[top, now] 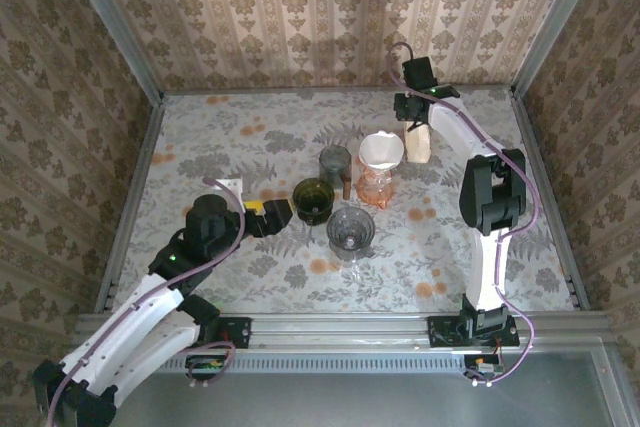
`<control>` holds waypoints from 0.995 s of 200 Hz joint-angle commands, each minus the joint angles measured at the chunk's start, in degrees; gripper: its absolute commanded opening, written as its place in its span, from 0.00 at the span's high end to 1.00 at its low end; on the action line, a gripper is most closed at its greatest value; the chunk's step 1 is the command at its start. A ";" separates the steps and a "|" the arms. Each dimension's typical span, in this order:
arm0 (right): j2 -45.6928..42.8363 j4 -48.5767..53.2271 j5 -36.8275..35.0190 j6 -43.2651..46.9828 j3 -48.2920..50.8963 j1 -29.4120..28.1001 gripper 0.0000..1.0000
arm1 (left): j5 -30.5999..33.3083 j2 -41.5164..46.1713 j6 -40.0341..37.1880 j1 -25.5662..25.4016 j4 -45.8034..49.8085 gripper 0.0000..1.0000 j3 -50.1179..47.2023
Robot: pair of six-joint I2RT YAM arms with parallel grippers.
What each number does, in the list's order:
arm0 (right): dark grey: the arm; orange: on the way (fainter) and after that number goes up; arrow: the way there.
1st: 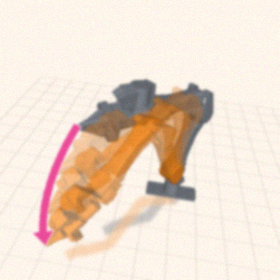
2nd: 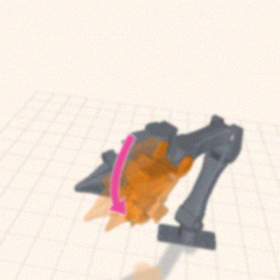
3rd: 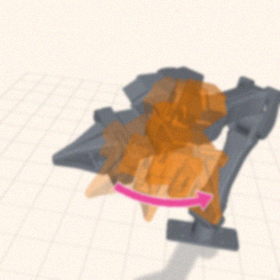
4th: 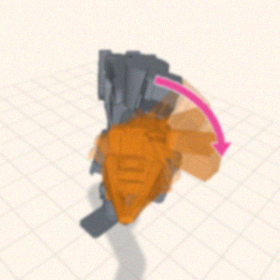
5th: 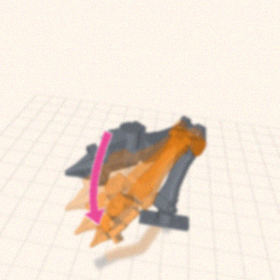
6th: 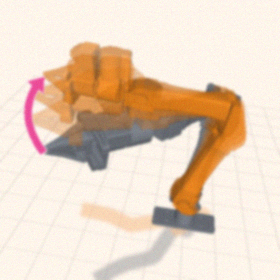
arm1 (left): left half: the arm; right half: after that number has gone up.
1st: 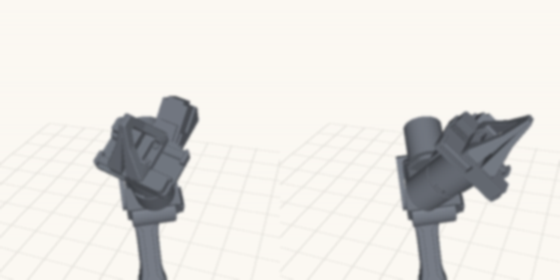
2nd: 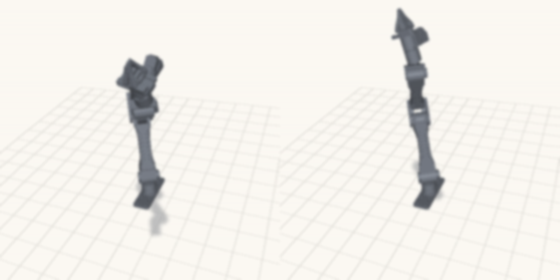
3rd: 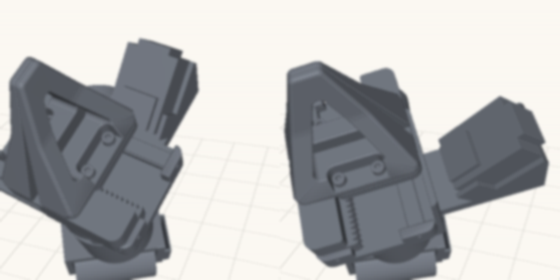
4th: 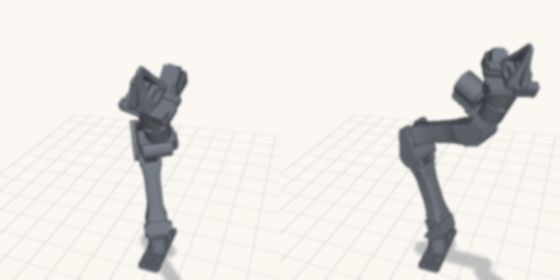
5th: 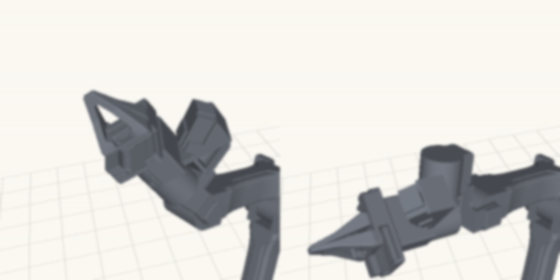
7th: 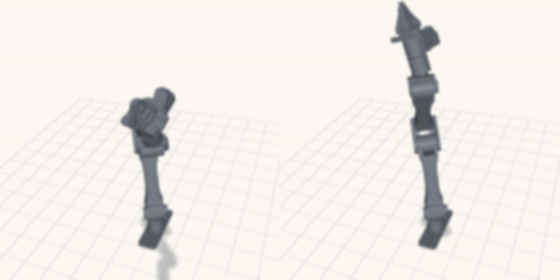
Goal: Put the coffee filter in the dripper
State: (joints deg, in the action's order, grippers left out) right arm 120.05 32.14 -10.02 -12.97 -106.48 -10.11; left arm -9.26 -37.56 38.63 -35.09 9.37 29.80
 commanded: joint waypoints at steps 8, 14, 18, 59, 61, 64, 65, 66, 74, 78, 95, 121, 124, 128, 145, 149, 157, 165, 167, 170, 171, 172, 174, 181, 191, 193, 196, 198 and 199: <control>1.78 1.87 -0.48 -1.04 -2.42 0.67 0.73 | -1.11 -0.06 0.73 0.63 -1.72 0.00 0.87; 1.84 1.80 -0.42 -1.04 -2.50 0.71 0.73 | -1.16 -0.03 0.74 0.64 -1.72 0.00 0.87; 1.88 1.79 -0.44 -1.14 -2.51 0.77 0.73 | -1.17 -0.10 0.74 0.72 -1.73 0.00 0.87; 2.91 2.17 -0.22 -1.00 -3.86 1.06 0.74 | -1.33 -0.36 0.98 0.90 -2.14 0.00 0.70; 3.02 2.21 -0.14 -0.98 -3.94 1.06 0.74 | -1.35 -0.40 1.00 0.90 -2.17 0.00 0.74; 3.13 2.30 -0.17 -1.00 -4.06 1.06 0.74 | -1.40 -0.41 1.01 0.97 -2.27 0.00 0.70; 3.24 2.35 -0.17 -0.96 -4.12 1.06 0.74 | -1.39 -0.45 1.01 0.98 -2.26 0.00 0.70; 3.34 2.38 -0.17 -0.98 -4.19 1.10 0.74 | -1.38 -0.47 1.05 0.98 -2.25 0.00 0.70; 3.66 2.64 -0.07 -1.00 -4.56 1.15 0.74 | -1.51 -0.66 1.09 0.99 -2.46 0.00 0.67; 3.82 2.73 0.01 -0.96 -4.74 1.14 0.74 | -1.57 -0.75 1.18 0.99 -2.55 0.00 0.68; 4.56 2.82 0.21 -1.18 -5.10 1.30 0.74 | -1.71 -1.26 1.19 0.99 -2.85 0.00 0.70; 5.27 2.84 0.14 -1.29 -5.32 1.41 0.74 | -1.91 -1.64 1.29 1.08 -3.13 0.00 0.78; 5.28 2.84 0.11 -1.36 -5.28 1.47 0.74 | -1.95 -1.68 1.28 1.08 -3.13 0.00 0.78; 5.41 2.83 0.21 -1.41 -5.39 1.42 0.74 | -1.86 -1.72 1.35 1.08 -3.17 0.00 0.78; 5.87 3.08 0.18 -1.44 -5.74 1.54 0.74 | -1.90 -1.73 1.38 1.19 -3.24 0.00 0.78; 5.96 3.20 0.18 -1.44 -5.91 1.50 0.74 | -1.86 -1.79 1.43 1.17 -3.21 0.00 0.81; 6.23 3.44 0.35 -1.36 -6.17 1.57 0.74 | -1.91 -1.81 1.47 1.17 -3.21 0.00 0.87; 6.42 3.72 0.28 -1.53 -6.29 1.58 0.74 | -1.91 -1.80 1.52 1.17 -3.21 0.00 0.87; 6.47 3.72 0.27 -1.53 -6.29 1.58 0.74 | -1.91 -1.81 1.53 1.19 -3.21 0.00 0.87; 6.51 3.72 0.22 -1.53 -6.29 1.58 0.74 | -1.91 -1.81 1.53 1.19 -3.21 0.00 0.87; 6.47 3.72 0.20 -1.57 -6.29 1.58 0.75 | -1.91 -1.81 1.49 1.18 -3.21 0.00 0.87; 6.49 3.72 0.19 -1.60 -6.29 1.58 0.75 | -1.91 -1.81 1.51 1.17 -3.21 0.00 0.87; 6.49 3.72 0.11 -1.57 -6.29 1.58 0.75 | -1.91 -1.81 1.53 1.19 -3.21 0.00 0.87; 6.47 3.72 0.01 -1.61 -6.31 1.58 0.76 | -1.91 -1.81 1.62 1.21 -3.21 0.00 0.87; 6.40 3.76 -0.28 -1.61 -6.31 1.59 0.78 | -1.99 -1.82 1.65 1.25 -3.21 0.00 0.87; 6.42 3.73 -0.33 -1.55 -6.29 1.58 0.79 | -1.99 -1.79 1.70 1.25 -3.21 0.00 0.87; 6.36 3.68 -0.37 -1.52 -6.29 1.58 0.80 | -1.99 -1.81 1.66 1.25 -3.21 0.00 0.86; 6.34 3.64 -0.42 -1.53 -6.24 1.58 0.81 | -1.99 -1.79 1.70 1.25 -3.21 0.00 0.80; 6.34 3.64 -0.43 -1.48 -6.27 1.58 0.81 | -2.04 -1.80 1.70 1.25 -3.21 0.00 0.79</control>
State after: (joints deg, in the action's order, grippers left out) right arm 124.92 33.69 -10.02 -13.78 -110.91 -8.82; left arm -10.35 -39.33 39.48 -34.39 7.22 29.80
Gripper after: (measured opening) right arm 0.223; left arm 0.998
